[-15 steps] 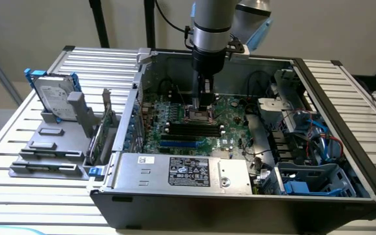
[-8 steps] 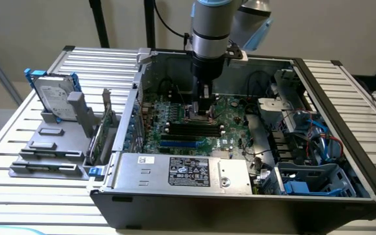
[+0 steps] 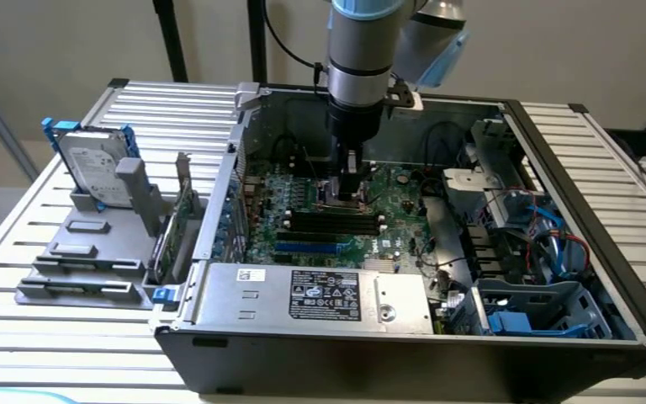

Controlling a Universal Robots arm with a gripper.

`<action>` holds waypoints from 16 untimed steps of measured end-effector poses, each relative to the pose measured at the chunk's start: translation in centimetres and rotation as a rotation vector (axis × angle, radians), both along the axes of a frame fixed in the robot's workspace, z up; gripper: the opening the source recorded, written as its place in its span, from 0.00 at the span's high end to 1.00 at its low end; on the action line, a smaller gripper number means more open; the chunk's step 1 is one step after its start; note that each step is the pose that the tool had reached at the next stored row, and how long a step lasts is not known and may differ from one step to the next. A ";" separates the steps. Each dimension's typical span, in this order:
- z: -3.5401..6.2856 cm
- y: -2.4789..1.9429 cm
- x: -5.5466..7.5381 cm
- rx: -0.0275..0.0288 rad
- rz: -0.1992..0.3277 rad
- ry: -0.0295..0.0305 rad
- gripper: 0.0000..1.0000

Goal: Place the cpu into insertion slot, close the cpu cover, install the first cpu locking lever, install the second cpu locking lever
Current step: 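Place the cpu into insertion slot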

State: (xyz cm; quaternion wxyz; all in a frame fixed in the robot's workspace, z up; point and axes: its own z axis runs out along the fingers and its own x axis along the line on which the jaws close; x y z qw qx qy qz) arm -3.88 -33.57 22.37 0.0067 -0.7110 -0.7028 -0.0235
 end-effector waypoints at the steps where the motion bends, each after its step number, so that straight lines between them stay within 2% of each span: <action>1: -0.10 0.00 0.0 0.0009 0.000 -0.0001 0.46; 16: -1.17 0.03 -0.3 0.0051 0.000 -0.0017 0.46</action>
